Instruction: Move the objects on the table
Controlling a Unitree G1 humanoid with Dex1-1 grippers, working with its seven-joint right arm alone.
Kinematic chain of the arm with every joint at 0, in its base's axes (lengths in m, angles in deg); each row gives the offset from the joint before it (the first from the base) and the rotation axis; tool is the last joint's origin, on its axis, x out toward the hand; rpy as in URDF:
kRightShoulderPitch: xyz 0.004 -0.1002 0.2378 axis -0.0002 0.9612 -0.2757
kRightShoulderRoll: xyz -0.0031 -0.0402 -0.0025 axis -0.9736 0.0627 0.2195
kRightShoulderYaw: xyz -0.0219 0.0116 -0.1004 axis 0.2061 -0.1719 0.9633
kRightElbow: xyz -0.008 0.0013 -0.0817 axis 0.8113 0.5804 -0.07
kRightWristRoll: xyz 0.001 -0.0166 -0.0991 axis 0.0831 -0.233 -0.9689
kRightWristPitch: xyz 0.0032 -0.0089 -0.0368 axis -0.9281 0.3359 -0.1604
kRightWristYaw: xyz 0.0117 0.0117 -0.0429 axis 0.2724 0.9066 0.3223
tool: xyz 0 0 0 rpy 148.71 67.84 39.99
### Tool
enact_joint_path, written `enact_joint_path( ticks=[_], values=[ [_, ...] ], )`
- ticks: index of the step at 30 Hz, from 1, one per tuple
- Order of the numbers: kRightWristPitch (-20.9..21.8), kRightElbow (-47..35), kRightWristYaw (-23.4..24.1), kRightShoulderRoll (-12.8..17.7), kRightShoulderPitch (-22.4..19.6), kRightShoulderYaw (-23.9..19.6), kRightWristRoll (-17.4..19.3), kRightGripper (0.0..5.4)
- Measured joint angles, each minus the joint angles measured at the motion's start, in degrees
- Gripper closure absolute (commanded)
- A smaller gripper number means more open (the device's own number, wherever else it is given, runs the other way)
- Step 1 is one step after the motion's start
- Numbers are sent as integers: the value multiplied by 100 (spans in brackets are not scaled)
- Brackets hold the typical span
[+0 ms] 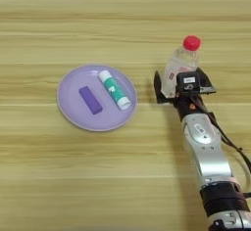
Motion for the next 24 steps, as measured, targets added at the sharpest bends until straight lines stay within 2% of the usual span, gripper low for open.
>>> enact_joint_path(
  ticks=[15,24],
  values=[
    [-133,-508,-126,-14,333,-18,126,4],
    [-420,-1379,-342,-57,893,34,250,4]
  ],
)
